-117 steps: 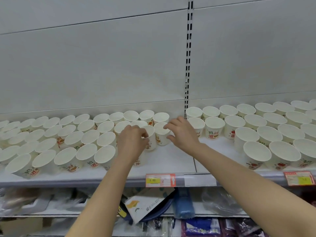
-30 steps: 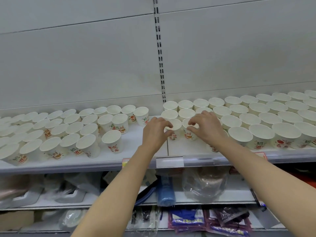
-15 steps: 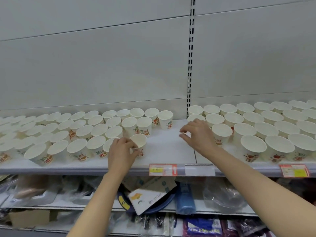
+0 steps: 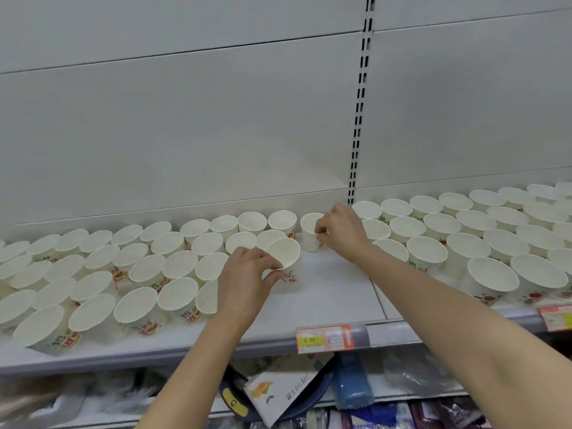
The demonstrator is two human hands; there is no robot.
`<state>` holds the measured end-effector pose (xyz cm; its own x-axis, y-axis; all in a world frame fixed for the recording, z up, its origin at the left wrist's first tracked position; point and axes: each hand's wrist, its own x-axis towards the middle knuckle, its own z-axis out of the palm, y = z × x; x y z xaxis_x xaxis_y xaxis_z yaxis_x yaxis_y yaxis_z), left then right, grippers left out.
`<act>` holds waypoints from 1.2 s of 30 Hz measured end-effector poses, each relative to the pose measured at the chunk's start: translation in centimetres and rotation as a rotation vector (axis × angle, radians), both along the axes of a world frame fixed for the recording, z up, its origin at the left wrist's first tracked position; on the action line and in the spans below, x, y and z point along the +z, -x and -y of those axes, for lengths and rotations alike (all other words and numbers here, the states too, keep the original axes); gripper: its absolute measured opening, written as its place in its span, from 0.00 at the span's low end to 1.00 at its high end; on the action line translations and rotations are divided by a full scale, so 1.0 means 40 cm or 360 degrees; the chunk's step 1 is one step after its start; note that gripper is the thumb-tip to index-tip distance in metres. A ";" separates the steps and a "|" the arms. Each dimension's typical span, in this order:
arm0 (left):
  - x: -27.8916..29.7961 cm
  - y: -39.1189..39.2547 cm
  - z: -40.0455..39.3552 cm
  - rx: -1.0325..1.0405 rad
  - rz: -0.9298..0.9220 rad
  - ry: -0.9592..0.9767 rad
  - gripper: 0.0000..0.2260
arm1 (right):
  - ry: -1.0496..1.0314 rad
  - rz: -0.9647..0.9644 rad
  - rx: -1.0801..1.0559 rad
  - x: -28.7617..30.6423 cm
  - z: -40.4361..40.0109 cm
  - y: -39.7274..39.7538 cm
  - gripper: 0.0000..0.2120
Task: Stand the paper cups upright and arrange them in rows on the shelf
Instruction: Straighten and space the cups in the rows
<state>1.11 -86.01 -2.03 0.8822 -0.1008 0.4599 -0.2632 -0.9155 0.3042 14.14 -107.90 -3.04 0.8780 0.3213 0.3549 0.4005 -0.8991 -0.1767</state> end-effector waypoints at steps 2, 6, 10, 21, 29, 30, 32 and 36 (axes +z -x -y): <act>0.004 -0.029 0.013 -0.0059 -0.0021 -0.0031 0.03 | 0.0028 0.0039 -0.0069 0.001 0.019 -0.012 0.04; 0.007 -0.083 0.056 -0.0176 -0.0128 -0.0051 0.05 | 0.0147 0.0033 -0.0191 0.014 0.060 -0.042 0.05; 0.000 -0.120 0.083 -0.0195 -0.0160 -0.0038 0.05 | 0.0196 -0.0013 -0.0198 0.009 0.063 -0.071 0.04; 0.053 -0.127 0.085 -0.0337 -0.0262 0.0326 0.03 | -0.1337 -0.0596 0.0333 0.056 0.079 0.144 0.30; 0.086 -0.158 0.042 -0.0224 -0.0340 0.0438 0.11 | -0.1544 -0.0598 0.0104 0.024 0.042 0.226 0.33; 0.072 -0.171 0.021 -0.0055 -0.0285 0.0099 0.14 | -0.1577 -0.0617 0.0070 0.018 0.046 0.239 0.34; 0.041 -0.181 -0.001 0.0120 -0.0373 -0.0493 0.17 | -0.1656 -0.0662 0.0025 0.002 0.054 0.269 0.35; 0.001 -0.174 0.009 0.0073 -0.0296 -0.0634 0.09 | -0.1851 -0.0641 -0.0002 -0.014 0.064 0.334 0.34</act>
<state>8.06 -86.37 -2.01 0.9540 -0.1971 0.2261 -0.1938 -0.9803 -0.0366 0.79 -110.45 -3.61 0.9911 -0.0062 0.1327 0.1310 -0.1241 -0.9836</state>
